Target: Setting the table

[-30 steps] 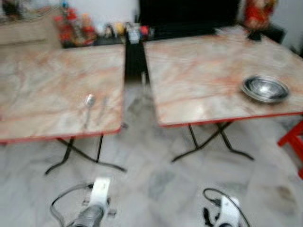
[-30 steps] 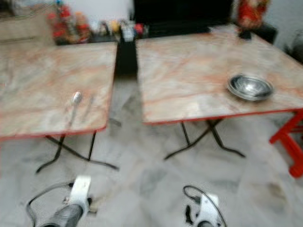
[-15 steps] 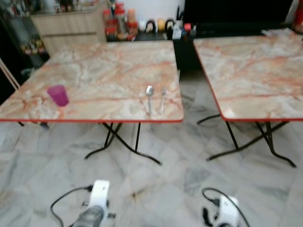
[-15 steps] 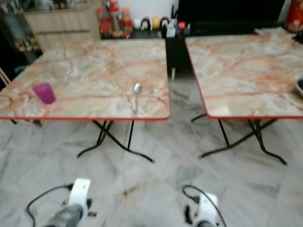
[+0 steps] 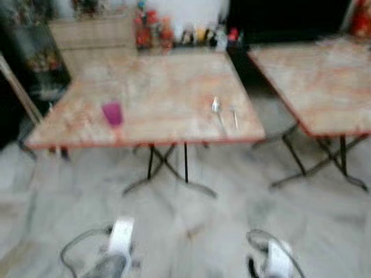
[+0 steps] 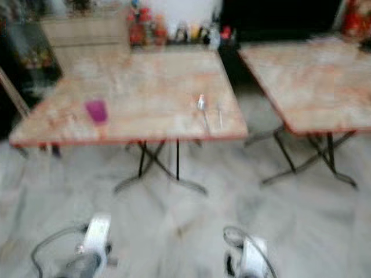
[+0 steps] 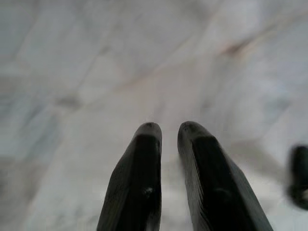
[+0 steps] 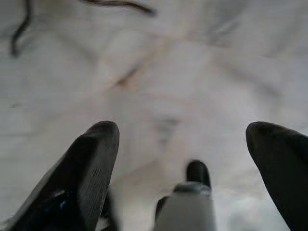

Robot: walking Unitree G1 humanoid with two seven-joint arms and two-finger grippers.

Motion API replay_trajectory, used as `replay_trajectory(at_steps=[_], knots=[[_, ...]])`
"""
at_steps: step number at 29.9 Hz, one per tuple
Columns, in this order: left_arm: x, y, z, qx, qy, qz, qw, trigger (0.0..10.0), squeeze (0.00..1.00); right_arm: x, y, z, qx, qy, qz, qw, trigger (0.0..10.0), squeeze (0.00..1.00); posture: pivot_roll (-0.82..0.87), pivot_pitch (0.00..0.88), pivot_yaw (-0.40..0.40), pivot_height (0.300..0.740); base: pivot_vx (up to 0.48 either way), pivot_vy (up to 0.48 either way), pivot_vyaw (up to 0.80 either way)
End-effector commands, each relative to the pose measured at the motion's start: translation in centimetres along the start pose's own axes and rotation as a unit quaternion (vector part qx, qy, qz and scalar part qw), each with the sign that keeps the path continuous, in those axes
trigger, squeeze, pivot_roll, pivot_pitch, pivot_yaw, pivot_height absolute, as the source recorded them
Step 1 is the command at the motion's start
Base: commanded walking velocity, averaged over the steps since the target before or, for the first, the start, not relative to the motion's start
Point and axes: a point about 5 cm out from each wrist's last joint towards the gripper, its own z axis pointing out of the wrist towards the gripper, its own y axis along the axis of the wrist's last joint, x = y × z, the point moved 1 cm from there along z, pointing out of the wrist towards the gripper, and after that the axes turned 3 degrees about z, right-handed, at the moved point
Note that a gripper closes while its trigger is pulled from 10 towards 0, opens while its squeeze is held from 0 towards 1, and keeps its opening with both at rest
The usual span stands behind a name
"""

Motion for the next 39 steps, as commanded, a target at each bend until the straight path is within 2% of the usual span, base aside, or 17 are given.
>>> replay_trajectory(at_steps=[1,8,16,26,39], knots=[[-0.9,1.0,0.1,-0.016,-0.008,0.007,1.000,10.0,0.00,-1.2,0.4,0.0,-0.007,-0.014,-0.001,1.000,10.0,0.00,-0.10,0.000,0.046,0.740,0.000,0.000,0.00],[-1.7,2.4,0.2,-0.042,-0.020,-0.012,0.999,10.0,0.00,-0.9,0.7,0.0,-0.015,-0.007,0.004,1.000,10.0,0.00,-0.10,0.000,0.044,0.740,0.000,0.000,0.00],[-1.8,2.4,0.2,-0.044,-0.018,-0.009,0.999,10.0,0.00,-0.7,1.0,0.1,-0.019,-0.004,0.001,1.000,10.0,0.00,-0.10,0.000,0.044,0.740,0.000,0.000,0.00],[-1.6,1.8,0.2,-0.036,-0.016,-0.007,0.999,10.0,0.00,-0.7,0.9,0.1,-0.018,-0.005,0.001,1.000,10.0,0.00,-0.09,0.000,0.042,0.740,0.263,0.000,0.00],[-1.7,1.9,0.2,-0.039,-0.018,-0.006,0.999,10.0,0.00,-0.7,1.0,0.1,-0.018,-0.005,-0.003,1.000,10.0,0.00,-0.09,0.000,0.040,0.740,0.282,0.000,0.00]])
